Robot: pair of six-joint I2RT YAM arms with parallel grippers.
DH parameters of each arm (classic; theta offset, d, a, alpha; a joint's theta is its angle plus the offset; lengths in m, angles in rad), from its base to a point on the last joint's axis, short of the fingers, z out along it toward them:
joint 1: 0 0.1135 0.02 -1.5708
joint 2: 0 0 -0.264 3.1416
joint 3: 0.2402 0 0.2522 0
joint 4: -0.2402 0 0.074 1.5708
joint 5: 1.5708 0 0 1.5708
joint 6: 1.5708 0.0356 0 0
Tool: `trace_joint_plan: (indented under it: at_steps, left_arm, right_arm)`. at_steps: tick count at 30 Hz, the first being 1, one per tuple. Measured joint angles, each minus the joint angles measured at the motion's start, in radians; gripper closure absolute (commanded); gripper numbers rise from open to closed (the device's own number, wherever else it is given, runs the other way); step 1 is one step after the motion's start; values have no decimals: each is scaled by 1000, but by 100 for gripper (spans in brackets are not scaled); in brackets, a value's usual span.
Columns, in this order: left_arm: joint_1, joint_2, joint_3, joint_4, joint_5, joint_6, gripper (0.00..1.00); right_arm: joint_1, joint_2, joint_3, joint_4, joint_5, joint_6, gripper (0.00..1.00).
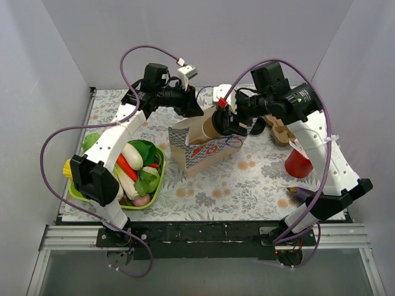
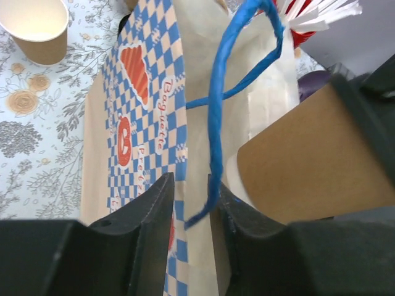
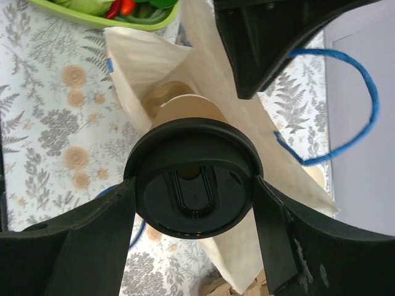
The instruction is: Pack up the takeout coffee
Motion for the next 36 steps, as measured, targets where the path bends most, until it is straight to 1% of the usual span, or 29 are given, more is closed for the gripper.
trace_joint_plan:
  at_steps: [2, 4, 6, 13, 17, 19, 23, 27, 31, 36]
  left_arm:
    - [-9, -12, -5, 2, 0, 2, 63]
    - [-10, -19, -12, 11, 0, 5, 61]
    - [-10, -24, -23, 13, 2, 8, 56]
    - [-8, -84, -107, 39, 23, 45, 49]
    - [-8, -123, -138, 69, 54, 71, 44]
    - [-8, -150, -174, 103, 71, 80, 38]
    - [-8, -210, -237, 153, 98, 97, 37]
    - [-8, -226, -240, 186, 113, 99, 34]
    - [-3, -233, -242, 241, 122, 71, 33]
    - [7, -254, -241, 293, 128, 38, 33]
  right_arm:
    - [13, 0, -5, -26, 6, -2, 99]
    - [27, -1, -17, -50, 13, -2, 99]
    - [39, -2, -36, -76, 20, -1, 99]
    - [82, -16, -131, -115, 58, 7, 99]
    - [109, -64, -228, -109, 95, -4, 99]
    - [119, -93, -279, -105, 108, -8, 99]
    - [135, -153, -388, -72, 134, -18, 99]
    - [146, -185, -455, -5, 165, -25, 99]
    - [150, -195, -505, 78, 206, -25, 99]
    - [155, -196, -564, 192, 295, -16, 99]
